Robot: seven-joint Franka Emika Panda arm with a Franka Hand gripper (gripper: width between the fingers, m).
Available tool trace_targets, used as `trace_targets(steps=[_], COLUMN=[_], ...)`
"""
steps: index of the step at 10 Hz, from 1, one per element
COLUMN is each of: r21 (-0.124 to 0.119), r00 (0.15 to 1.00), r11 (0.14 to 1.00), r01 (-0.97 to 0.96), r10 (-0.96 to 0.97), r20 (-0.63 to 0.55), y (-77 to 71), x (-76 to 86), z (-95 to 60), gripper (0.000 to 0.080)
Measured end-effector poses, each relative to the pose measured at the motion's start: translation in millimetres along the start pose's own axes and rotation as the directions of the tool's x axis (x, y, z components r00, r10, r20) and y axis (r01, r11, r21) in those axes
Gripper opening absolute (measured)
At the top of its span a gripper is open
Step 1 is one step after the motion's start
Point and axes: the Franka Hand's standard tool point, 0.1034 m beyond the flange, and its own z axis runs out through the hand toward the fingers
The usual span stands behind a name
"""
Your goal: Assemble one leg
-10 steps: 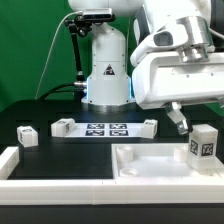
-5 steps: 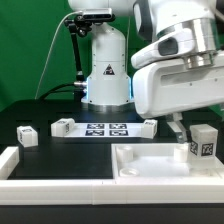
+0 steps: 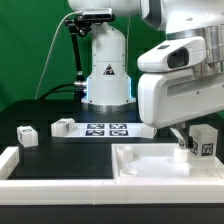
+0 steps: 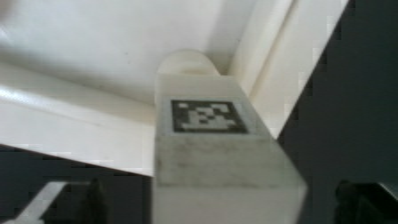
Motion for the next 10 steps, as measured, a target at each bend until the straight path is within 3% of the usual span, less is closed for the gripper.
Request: trace_targets(steps=[2,3,4,8,10], r21=[-0.007,-0.006,-0.006,-0.005,-0.008], r00=[1.000,1.000,1.000,1.000,0.942], r11=[1.000,1.000,1.000,1.000,0.943], r01=[-0.001,-0.001,-0.001,-0.022,-0.333], r10=[0.001,0.000,0.000,0.022,0.332], r20=[-0.018,-0.018,-0.018,-0.018,-0.046], y=[3.3,3.2,3.3,2.9,6.6], x=[0.6,0.5,0.5,0.4,0.3], z=[2.0,2.1,2.2,2.6,3.6], gripper=[0.0392,0.0392,0.0290,0.0290,0.0290])
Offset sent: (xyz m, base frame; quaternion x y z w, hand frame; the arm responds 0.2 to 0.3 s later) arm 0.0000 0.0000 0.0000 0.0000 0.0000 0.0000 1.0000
